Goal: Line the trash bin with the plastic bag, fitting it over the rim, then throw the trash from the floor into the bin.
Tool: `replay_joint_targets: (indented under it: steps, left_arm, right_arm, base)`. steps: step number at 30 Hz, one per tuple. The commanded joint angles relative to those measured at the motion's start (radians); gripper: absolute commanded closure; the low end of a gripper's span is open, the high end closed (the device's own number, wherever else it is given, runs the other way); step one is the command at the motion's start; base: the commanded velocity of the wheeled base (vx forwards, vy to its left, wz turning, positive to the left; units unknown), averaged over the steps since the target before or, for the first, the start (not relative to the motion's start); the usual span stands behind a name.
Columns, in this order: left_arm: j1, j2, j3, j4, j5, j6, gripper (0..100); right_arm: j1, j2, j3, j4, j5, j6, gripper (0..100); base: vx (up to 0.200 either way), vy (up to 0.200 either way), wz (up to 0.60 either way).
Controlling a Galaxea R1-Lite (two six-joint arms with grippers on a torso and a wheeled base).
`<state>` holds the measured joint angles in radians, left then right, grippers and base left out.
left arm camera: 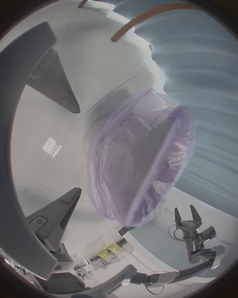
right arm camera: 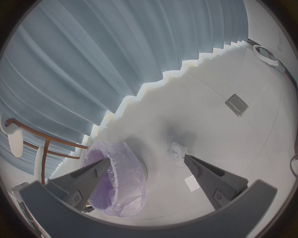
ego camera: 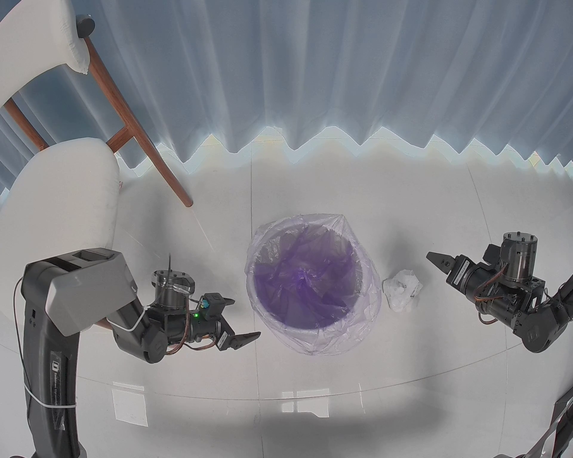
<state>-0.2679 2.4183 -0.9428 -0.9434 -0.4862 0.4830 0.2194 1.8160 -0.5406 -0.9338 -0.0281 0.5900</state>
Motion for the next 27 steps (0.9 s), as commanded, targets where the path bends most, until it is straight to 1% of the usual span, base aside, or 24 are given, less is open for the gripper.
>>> replay_joint_targets:
  steps: [1,3,6,9,10,12,17,20,21,23,27]
  left_arm:
    - [0.021,-0.117,0.105,-0.021,-0.031,-0.02,0]
    - [0.019,-0.113,0.113,-0.043,-0.025,-0.034,0]
    - [0.002,-0.074,0.119,-0.127,0.047,-0.121,0]
    - [-0.033,-0.034,0.093,-0.201,0.13,-0.231,0]
    - [-0.036,-0.028,0.085,-0.207,0.141,-0.241,0]
    - [-0.048,-0.007,0.062,-0.206,0.158,-0.244,0]
    - [-0.06,0.036,0.002,-0.199,0.17,-0.208,0]
    - [-0.062,0.064,-0.048,-0.155,0.222,-0.188,0]
    - [-0.062,0.064,-0.048,-0.155,0.222,-0.188,0]
    - [-0.063,0.07,-0.102,-0.087,0.276,-0.185,0]
    - [-0.063,0.1,-0.188,-0.021,0.316,-0.185,0]
  right_arm:
    - [0.0,0.013,-0.001,-0.002,0.002,0.002,0]
    - [0.0,0.016,-0.004,-0.002,0.002,0.002,0]
    - [0.0,0.026,-0.013,-0.002,0.002,0.002,0]
    - [0.002,0.028,-0.015,-0.002,0.002,0.002,0]
    - [0.002,0.028,-0.013,-0.002,0.002,0.002,0]
    - [0.002,0.028,-0.01,-0.002,0.002,0.002,0]
    - [0.002,0.028,-0.007,-0.002,0.002,0.002,0]
    - [0.002,0.028,-0.007,-0.002,0.002,0.002,0]
    - [0.002,0.028,-0.007,-0.002,0.002,0.002,0]
    - [0.002,0.028,-0.007,-0.002,0.002,0.002,0]
    - [0.0,0.026,-0.002,-0.002,0.002,0.002,0]
  base:
    - [0.0,0.0,0.0]
    - [0.0,0.0,0.0]
    - [0.0,0.0,0.0]
    - [0.0,0.0,0.0]
    - [0.0,0.0,0.0]
    - [0.0,0.0,0.0]
    - [0.0,0.0,0.0]
    - [0.0,0.0,0.0]
    - [0.0,0.0,0.0]
    - [0.0,0.0,0.0]
    - [0.0,0.0,0.0]
